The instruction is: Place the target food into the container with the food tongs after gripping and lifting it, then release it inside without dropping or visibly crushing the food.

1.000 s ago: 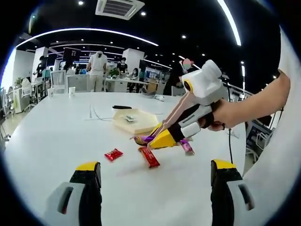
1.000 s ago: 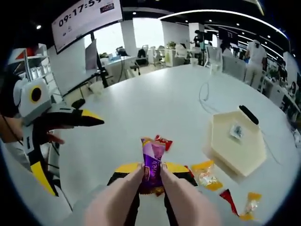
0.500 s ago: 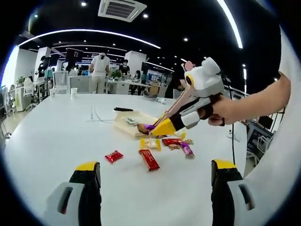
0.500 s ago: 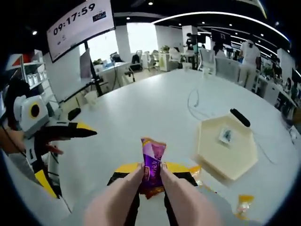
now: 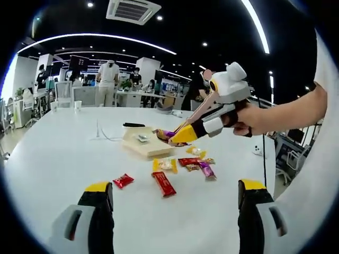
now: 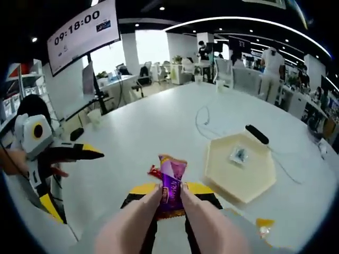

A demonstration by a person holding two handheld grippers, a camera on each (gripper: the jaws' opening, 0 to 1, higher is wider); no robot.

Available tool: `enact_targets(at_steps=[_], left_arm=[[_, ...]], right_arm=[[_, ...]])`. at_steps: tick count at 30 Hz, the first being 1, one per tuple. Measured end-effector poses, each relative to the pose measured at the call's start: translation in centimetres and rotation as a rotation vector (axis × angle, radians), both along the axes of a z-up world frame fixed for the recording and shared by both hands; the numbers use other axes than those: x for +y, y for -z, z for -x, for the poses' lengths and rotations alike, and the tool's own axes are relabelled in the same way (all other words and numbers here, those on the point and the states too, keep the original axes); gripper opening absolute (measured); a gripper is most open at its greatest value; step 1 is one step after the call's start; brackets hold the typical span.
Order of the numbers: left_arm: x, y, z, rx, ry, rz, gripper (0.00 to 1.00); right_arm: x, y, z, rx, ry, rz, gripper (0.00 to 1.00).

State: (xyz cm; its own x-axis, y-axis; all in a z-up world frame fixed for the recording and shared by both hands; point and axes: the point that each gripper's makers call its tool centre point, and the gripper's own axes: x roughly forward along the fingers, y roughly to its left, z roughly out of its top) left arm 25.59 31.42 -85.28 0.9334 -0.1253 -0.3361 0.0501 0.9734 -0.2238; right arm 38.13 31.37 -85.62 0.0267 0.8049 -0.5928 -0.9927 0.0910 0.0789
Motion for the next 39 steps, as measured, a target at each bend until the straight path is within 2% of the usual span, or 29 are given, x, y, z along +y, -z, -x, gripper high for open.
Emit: enact_targets(at_steps=[8, 16, 20, 24, 31, 35, 39], left_arm=[[0.4, -0.4, 0.1, -0.003, -0.013, -0.015, 0.99], [-0.8, -0.1, 0.2, 0.0, 0.001, -0.012, 0.99], [-1.0, -0.1, 0.3, 0.0, 0.004, -0.012, 0.99], [-1.1, -0.2, 0.2, -0.002, 0.003, -0.009, 0.99], [-1.4, -0.2, -0.6, -0.004, 0.011, -0.013, 0.99], [-0.4, -1.2, -1.3, -0.023, -0.014, 0.006, 0.99], [0.6, -1.5, -2.0, -0.022, -0.005, -0.031, 0.99]], right_arm=[[-0.3, -0.9, -1.3, -0.014, 0.012, -0.014, 0.18], [-0.9, -3.1, -4.3, -0.084, 0.024, -0.008, 0.18], [-0.8, -3.7, -5.9, -0.102, 0.022, 0.001, 0.18], [-0.5, -4.5, -6.9, -0.142, 0.006, 0.006, 0.18], [0.2, -5.9, -8.3, -0.175, -0.004, 0.003, 0.18], [0.6, -5.4, -10.0, -0.211, -0.037, 0.048, 0.18], [1.0, -6.2, -12.1, -0.233, -0.033, 0.055, 0.18]])
